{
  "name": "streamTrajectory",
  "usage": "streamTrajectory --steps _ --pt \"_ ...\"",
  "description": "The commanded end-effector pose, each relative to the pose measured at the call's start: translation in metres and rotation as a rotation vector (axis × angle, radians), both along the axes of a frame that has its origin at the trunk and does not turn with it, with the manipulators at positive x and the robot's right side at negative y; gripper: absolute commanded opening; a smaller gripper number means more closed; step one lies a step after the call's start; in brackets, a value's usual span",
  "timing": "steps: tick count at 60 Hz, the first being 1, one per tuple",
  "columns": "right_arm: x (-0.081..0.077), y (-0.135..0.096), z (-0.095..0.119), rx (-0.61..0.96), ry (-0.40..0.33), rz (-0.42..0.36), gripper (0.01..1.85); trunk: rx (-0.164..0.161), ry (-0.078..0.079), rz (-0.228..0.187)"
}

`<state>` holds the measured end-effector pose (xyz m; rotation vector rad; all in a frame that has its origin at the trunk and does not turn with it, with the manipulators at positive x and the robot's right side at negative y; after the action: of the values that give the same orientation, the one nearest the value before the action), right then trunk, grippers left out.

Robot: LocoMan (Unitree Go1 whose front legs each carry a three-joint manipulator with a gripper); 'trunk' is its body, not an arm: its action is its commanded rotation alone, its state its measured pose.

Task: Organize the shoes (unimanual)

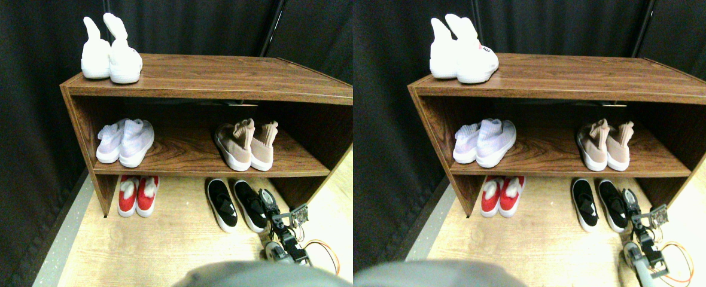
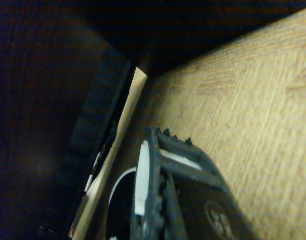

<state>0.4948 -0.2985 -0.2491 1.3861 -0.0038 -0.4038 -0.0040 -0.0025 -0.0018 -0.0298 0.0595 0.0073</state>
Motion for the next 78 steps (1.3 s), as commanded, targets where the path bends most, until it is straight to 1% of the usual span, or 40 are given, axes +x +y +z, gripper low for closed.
streamTrajectory --steps 1,4,11,14,19,22,29,31,38,42,47,50,53,59,63,70,71,72,78 --pt "-0.001 0.009 -0.009 0.048 0.063 0.041 0.06 -0.012 0.030 0.017" --pt "-0.001 0.011 -0.011 0.045 0.069 0.059 0.06 -0.014 0.033 0.019" --pt "-0.001 0.018 -0.010 0.067 0.086 0.053 0.06 -0.017 0.037 0.022" --pt "-0.001 0.020 -0.010 0.055 0.085 0.082 0.06 -0.019 0.038 0.024" --pt "0.001 0.024 -0.011 0.069 0.094 0.086 0.06 -0.023 0.037 0.026" --pt "0.003 0.025 -0.013 0.060 0.101 0.115 0.06 -0.027 0.037 0.029" --pt "0.003 0.029 -0.013 0.056 0.105 0.119 0.06 -0.029 0.039 0.032" --pt "0.002 0.032 -0.011 0.054 0.115 0.104 0.06 -0.029 0.039 0.032" --pt "0.001 0.036 -0.010 0.067 0.121 0.100 0.06 -0.031 0.037 0.030" --pt "0.001 0.039 -0.010 0.086 0.111 0.112 0.06 -0.033 0.037 0.031" --pt "0.000 0.041 -0.010 0.074 0.106 0.121 0.06 -0.036 0.038 0.033" --pt "-0.001 0.044 -0.009 0.088 0.116 0.111 0.06 -0.040 0.033 0.037" --pt "-0.002 0.047 -0.009 0.102 0.125 0.119 0.06 -0.040 0.035 0.038" --pt "-0.006 0.051 -0.008 0.057 0.152 0.127 0.06 -0.045 0.030 0.043" --pt "-0.008 0.051 -0.007 0.050 0.143 0.123 0.06 -0.046 0.027 0.046" --pt "-0.008 0.045 -0.005 0.060 0.130 0.122 0.06 -0.044 0.024 0.045" --pt "-0.008 0.044 -0.004 0.059 0.131 0.113 0.06 -0.044 0.024 0.045" --pt "-0.008 0.044 -0.004 0.058 0.132 0.109 0.06 -0.042 0.020 0.041" --pt "-0.007 0.041 0.002 0.045 0.127 0.088 0.06 -0.041 0.018 0.038"
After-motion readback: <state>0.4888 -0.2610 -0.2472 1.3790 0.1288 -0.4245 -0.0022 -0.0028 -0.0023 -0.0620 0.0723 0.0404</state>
